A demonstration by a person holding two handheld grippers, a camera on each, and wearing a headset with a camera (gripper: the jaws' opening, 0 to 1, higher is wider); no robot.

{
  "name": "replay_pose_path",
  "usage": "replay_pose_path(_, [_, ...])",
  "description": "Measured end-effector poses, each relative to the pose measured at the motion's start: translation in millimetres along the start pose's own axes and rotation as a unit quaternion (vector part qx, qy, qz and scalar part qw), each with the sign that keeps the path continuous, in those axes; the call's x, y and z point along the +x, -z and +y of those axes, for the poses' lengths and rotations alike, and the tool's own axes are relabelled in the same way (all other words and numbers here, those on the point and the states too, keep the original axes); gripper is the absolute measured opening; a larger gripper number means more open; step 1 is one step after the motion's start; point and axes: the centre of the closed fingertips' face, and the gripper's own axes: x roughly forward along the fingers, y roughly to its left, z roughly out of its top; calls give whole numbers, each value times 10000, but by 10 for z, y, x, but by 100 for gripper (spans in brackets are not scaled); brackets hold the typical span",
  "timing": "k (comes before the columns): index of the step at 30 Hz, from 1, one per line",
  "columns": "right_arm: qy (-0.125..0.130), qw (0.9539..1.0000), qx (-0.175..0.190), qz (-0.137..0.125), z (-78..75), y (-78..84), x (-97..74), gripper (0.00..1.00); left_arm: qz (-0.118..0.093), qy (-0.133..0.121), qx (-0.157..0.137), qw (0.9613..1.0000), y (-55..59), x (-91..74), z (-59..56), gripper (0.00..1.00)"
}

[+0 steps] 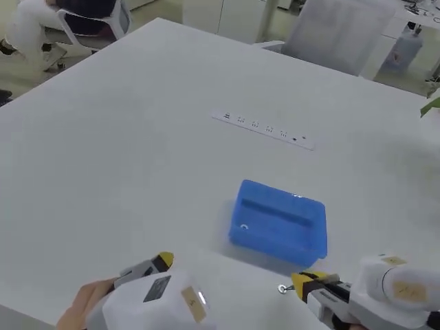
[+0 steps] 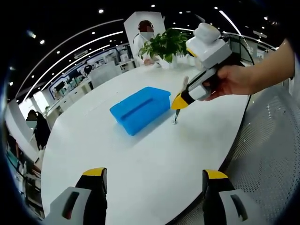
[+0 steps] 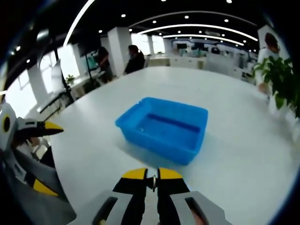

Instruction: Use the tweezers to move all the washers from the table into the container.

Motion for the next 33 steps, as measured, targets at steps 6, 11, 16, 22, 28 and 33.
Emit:
replay_pose_path(6, [-25, 10000, -14, 57, 19, -21, 27, 4, 9, 1, -4, 10000, 2, -3, -1, 85])
replay_pose_path(11, [-35, 9998, -150, 158, 23, -57, 69, 4, 24, -4, 0, 10000, 8, -2, 2, 85])
replay_pose_path(16, [-55, 9994, -235, 252, 37, -82, 96, 4, 15, -14, -8, 10000, 5, -2, 7, 85])
replay_pose_path(22, [-74, 9991, -243, 326, 38, -104, 120, 4, 1, -34, -23, 10000, 1, -4, 17, 85])
replay_pose_path(28, [-113, 9985, -315, 435, 63, -131, 157, 4, 1, -51, -48, 10000, 3, -6, 28, 85])
replay_pose_path(33, [-95, 9981, -341, 497, 33, -125, 185, 4, -4, -57, -60, 10000, 2, -7, 32, 85])
